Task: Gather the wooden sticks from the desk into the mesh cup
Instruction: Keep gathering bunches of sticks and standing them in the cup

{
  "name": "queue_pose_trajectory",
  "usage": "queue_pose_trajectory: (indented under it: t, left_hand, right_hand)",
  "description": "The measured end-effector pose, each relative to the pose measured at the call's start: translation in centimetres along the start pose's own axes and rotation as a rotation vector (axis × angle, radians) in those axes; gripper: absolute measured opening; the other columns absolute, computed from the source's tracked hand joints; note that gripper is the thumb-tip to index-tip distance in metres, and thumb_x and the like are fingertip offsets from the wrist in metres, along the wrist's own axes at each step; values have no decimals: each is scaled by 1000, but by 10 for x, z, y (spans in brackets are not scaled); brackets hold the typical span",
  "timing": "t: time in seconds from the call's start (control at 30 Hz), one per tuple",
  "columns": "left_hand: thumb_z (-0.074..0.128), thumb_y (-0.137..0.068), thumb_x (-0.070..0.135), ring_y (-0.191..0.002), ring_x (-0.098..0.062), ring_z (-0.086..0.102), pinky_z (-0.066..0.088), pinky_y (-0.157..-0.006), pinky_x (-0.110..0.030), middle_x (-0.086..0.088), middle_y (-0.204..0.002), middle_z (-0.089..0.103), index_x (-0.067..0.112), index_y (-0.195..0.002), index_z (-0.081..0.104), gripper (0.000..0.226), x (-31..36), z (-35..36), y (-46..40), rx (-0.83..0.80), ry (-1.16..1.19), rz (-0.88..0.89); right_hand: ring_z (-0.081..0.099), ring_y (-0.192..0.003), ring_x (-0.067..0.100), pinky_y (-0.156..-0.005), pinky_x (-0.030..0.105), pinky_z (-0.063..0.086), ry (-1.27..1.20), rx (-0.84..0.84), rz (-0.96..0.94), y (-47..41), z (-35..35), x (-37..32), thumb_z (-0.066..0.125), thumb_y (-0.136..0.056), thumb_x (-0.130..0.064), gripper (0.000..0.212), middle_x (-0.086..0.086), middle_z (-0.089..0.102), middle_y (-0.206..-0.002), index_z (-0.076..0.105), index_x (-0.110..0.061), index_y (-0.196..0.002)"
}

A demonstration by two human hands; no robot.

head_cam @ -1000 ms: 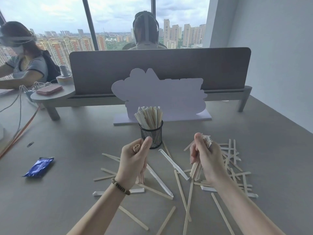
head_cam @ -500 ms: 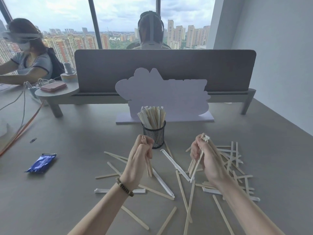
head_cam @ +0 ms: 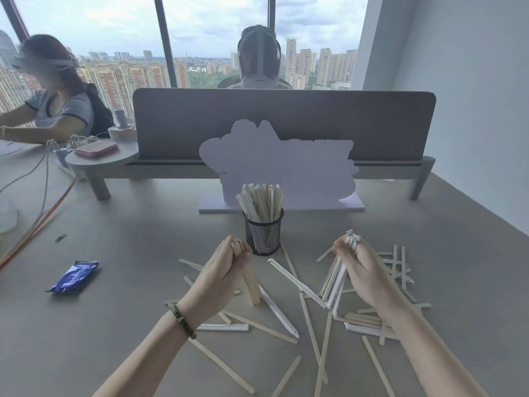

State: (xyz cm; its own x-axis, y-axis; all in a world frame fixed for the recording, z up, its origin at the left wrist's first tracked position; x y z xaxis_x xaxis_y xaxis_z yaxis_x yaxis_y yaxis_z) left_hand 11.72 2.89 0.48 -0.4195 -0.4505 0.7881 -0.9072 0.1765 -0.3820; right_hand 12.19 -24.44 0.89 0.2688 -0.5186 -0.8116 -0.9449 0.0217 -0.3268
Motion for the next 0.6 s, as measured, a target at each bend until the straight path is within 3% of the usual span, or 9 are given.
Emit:
queue_pose_trajectory:
  t: [0.1,0.23,0.33,0.43,0.6]
  left_hand:
    - [45,-94,28,-55,-7,38,36,-57,-28,16,-65,44,9,-90,50,21,5,-4,-2,-1,141,-70]
    - [46,-98,19,-52,-13,45,39,-56,-32,-5,-74,45,1,-90,49,21,17,-22,-9,85,181,-71]
    - [50,-96,24,-54,-19,47,41,-59,-37,4,-66,49,3,-91,51,22,18,-35,-16,140,191,-87]
    - [49,-90,31,-55,-22,48,43,-64,-45,10,-59,51,1,-91,52,30,19,-43,-21,199,212,-104]
    - [53,-94,20,-55,-23,51,45,-64,-41,8,-66,51,-5,-88,50,26,23,-46,-26,264,300,-79]
  right_hand:
    - [41,-51,6,-59,29,38,-67,-23,81,-1,-4,-2,46,-93,-55,47,-11,44,-57,63,-12,-87]
    - [48,-50,13,-55,32,44,-221,63,107,-11,-19,-14,53,-100,-35,31,5,51,-58,67,-13,-83]
    - [48,-48,11,-51,26,46,-335,144,96,-25,-28,-26,55,-101,-26,27,12,52,-65,67,-10,-82]
    - [49,-48,12,-55,35,44,-372,173,42,-46,-31,-40,55,-102,-26,27,14,53,-66,68,-7,-87]
    - [49,-49,20,-54,37,43,-360,156,-61,-85,-16,-66,56,-101,-27,30,11,52,-56,67,-4,-86]
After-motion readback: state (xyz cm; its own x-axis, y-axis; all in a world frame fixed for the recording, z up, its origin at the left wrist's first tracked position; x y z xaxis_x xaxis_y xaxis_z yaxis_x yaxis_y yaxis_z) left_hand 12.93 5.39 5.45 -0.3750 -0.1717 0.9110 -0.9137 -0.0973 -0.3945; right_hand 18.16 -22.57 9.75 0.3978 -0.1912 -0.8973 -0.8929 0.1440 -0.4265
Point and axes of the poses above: each hand's wrist, its own y-axis away from the middle knuckle, its own z-axis out of the palm, x = y × z, the point moved 4 cm from there along -y, towards the middle knuckle
